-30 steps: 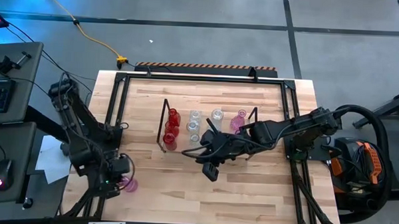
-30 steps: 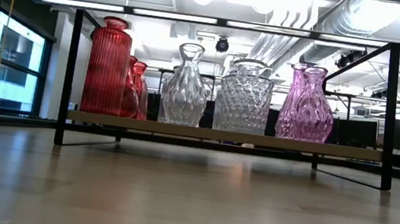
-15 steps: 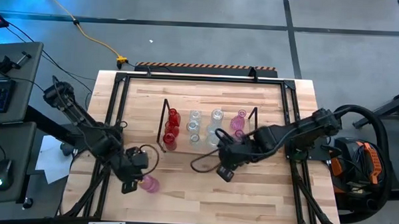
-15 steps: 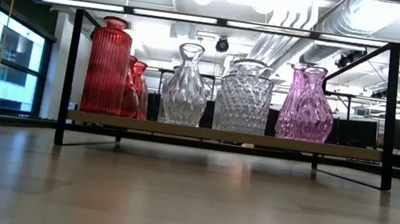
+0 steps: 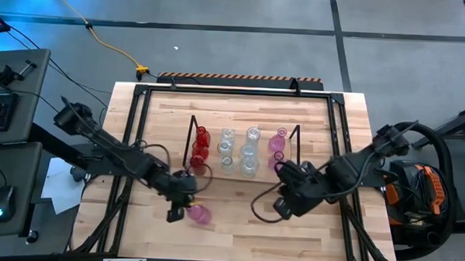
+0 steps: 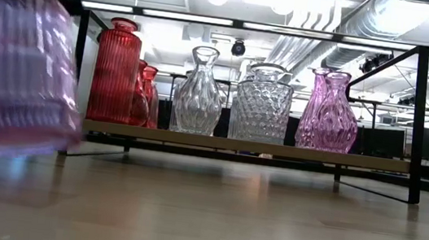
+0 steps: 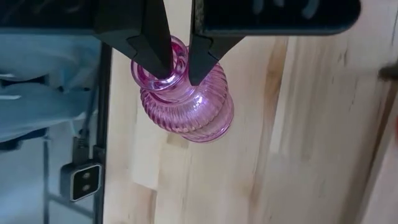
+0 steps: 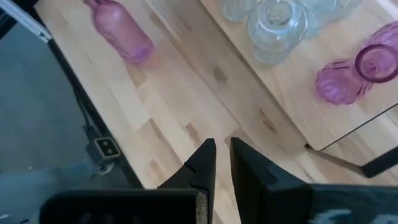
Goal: Sort vases onto shelf
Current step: Put the transparent vase aligned with the other transparent vase on the shelf
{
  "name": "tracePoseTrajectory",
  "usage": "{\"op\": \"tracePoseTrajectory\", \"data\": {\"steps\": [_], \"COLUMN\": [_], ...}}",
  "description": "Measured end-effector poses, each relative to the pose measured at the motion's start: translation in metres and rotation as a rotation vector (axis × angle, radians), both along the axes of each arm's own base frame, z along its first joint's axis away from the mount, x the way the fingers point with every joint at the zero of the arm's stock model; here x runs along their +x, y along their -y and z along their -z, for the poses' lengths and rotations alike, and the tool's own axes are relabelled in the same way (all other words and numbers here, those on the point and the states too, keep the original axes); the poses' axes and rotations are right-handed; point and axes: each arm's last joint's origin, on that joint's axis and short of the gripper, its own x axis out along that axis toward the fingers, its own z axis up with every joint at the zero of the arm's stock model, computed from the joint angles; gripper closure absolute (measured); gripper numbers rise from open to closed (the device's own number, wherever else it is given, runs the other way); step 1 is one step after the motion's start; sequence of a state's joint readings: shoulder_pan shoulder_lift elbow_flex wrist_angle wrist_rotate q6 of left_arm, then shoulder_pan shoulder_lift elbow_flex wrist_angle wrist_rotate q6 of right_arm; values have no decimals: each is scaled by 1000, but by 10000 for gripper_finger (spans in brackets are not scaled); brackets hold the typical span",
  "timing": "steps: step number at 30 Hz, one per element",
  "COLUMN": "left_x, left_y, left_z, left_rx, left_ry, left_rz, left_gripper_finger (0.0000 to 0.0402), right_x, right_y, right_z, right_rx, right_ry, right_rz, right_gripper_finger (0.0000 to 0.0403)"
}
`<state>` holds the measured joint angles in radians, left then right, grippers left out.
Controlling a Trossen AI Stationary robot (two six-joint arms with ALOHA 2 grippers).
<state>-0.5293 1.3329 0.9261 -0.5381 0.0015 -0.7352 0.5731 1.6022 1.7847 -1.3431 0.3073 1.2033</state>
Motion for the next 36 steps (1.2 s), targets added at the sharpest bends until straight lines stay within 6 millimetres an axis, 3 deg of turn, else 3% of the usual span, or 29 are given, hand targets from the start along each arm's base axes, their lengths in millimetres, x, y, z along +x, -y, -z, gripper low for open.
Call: {"op": "tracePoseTrajectory", "data": {"steps": [12,18,29,36], "left_x": [92,127,168,175], "left_y": [6,1,-20,-29], "left_z": [-2,-8,-7,1], "left_rx": [86,116,129,100], "left_ry": [45,80,84,-14], "left_rz": [141,155,134,120], "left_gripper_finger": [381,381,381,380], "right_x": [-18,-46,-73,-76], "right_y": [-15,-25,-51,-55], "right_z": [0,4,2,2], "right_rx": [-10,-73,-62,-31], "right_ry": [-34,-139,-35,-6], "right_rz": [-43,13,72,120], "right_gripper_finger": [373,373,373,373]}}
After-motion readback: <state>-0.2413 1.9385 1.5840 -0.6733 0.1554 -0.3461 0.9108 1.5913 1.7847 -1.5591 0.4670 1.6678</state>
